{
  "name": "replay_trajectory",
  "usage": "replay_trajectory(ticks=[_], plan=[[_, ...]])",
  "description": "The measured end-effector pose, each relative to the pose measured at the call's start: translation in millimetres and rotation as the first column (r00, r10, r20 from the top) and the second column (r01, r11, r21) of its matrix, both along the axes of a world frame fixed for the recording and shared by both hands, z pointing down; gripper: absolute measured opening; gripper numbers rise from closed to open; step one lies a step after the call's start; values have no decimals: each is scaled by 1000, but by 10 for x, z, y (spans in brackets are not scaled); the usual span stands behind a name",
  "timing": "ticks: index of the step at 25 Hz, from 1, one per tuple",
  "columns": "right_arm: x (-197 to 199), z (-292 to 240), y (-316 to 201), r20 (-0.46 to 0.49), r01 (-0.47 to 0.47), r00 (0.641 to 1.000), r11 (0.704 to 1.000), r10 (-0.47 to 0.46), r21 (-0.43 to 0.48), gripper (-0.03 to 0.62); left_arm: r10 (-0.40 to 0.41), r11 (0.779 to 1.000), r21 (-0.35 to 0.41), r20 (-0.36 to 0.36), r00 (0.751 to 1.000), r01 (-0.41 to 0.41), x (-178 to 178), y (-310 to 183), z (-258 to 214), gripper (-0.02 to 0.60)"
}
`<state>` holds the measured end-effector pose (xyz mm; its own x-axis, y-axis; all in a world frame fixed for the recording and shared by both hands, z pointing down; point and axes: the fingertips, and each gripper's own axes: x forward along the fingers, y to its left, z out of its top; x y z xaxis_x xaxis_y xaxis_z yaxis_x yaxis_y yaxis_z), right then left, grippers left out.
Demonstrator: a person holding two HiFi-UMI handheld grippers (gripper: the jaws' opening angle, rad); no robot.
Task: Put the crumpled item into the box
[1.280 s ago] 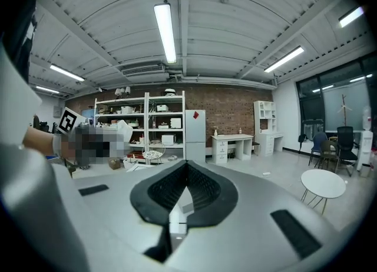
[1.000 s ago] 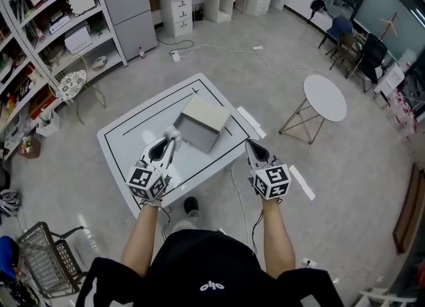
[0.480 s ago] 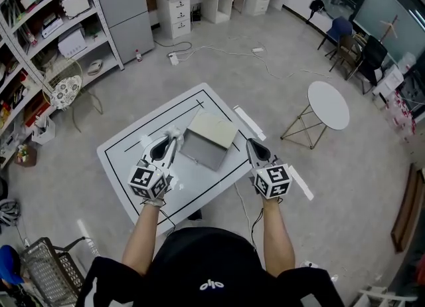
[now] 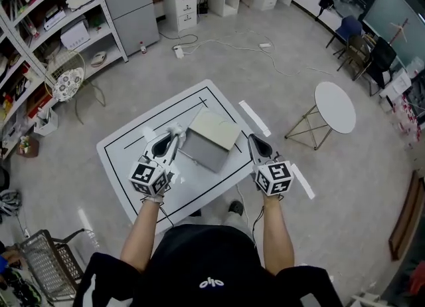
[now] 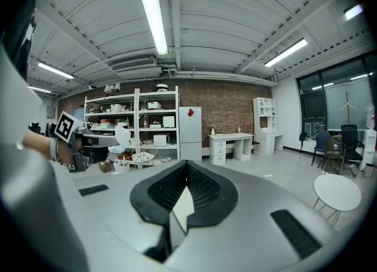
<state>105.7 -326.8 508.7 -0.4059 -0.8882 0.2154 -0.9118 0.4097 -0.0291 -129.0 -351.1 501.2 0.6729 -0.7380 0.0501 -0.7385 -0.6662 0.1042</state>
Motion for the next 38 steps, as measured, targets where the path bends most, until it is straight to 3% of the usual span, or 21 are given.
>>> replay_trajectory(ticks=[9, 18, 29, 38], plan=[[241, 82, -234, 10, 105, 994, 994, -105, -16, 9, -101, 995, -13, 10, 995, 101, 261, -34, 66, 46], [284, 126, -348, 13, 175, 985, 984, -175, -29, 9, -150, 988, -42, 35, 988, 151, 394, -9, 216, 46], [66, 526, -546, 10, 243, 970, 965, -243, -103, 9, -136, 965, -211, 97, 986, 154, 502, -252, 1048, 46], [-328, 1204, -671, 17, 294, 954, 929, -298, -227, 9, -43, 929, -355, 169, 985, 101, 727, -490, 1881, 46]])
